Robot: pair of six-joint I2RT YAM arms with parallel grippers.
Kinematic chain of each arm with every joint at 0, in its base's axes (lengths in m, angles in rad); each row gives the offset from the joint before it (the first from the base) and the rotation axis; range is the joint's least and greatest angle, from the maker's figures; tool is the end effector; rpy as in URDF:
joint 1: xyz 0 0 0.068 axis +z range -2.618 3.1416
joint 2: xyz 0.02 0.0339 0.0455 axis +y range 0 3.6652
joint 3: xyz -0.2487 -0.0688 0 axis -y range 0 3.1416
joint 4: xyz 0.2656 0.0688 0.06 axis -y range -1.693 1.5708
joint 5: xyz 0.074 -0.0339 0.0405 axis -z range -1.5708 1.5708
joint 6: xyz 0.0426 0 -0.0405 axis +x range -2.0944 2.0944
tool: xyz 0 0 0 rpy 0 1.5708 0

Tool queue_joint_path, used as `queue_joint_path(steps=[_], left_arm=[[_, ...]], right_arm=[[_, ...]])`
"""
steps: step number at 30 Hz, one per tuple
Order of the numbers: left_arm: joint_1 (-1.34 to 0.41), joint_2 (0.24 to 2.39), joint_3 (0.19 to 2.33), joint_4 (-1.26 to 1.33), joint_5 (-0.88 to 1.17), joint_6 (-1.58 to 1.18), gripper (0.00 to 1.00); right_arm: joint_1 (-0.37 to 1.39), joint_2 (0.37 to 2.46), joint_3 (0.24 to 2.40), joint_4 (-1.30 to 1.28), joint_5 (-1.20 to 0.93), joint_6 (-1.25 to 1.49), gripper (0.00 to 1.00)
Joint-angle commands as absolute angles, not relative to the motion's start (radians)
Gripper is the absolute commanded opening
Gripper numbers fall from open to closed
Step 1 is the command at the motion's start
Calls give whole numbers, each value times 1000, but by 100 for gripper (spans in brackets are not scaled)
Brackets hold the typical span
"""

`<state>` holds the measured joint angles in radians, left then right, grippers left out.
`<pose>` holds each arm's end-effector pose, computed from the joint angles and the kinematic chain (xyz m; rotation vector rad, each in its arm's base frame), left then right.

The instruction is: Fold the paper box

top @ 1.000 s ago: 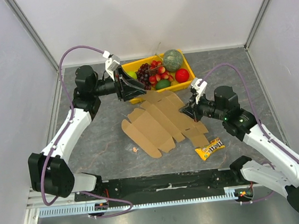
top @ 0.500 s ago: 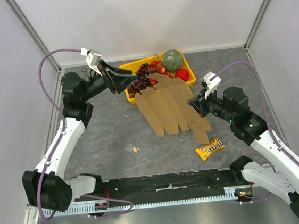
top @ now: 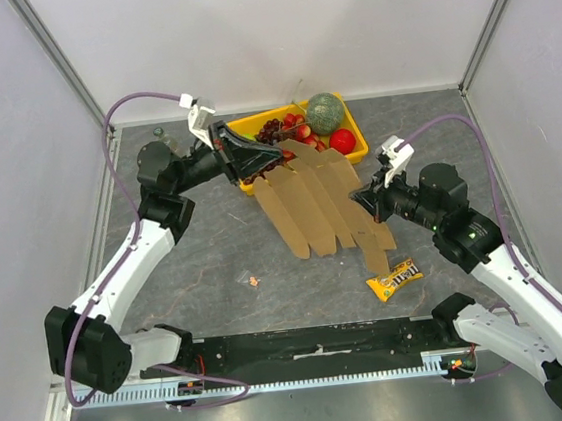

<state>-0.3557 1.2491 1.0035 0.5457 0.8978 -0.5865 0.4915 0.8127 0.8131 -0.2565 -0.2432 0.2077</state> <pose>0.2787 -0.1391 0.3728 0.6816 1.3643 -1.3340 0.1946 0.1158 0.3250 -0.4391 1.8265 0.7092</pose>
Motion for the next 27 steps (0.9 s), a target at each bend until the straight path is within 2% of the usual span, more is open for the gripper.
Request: queue_joint_path(steps=[1,3,8,18,27], left_arm=[[-465,1261,1144,532,881,-520,9],[-489,1281,1181,517,861,-509,2],[-543,1348,1265,430,819,-457,2],[-658,1425,1289,353,740,-380,2],[-672,1439,1302,344,628,-380,2]], right_arm=[[492,808,853,-233,-354,187,0],[491,804,842,-229,-364,199,0],[492,801,839,-226,-365,221,0],[492,785,836,-226,-399,216,0],[492,770,822,-227,-423,204,0]])
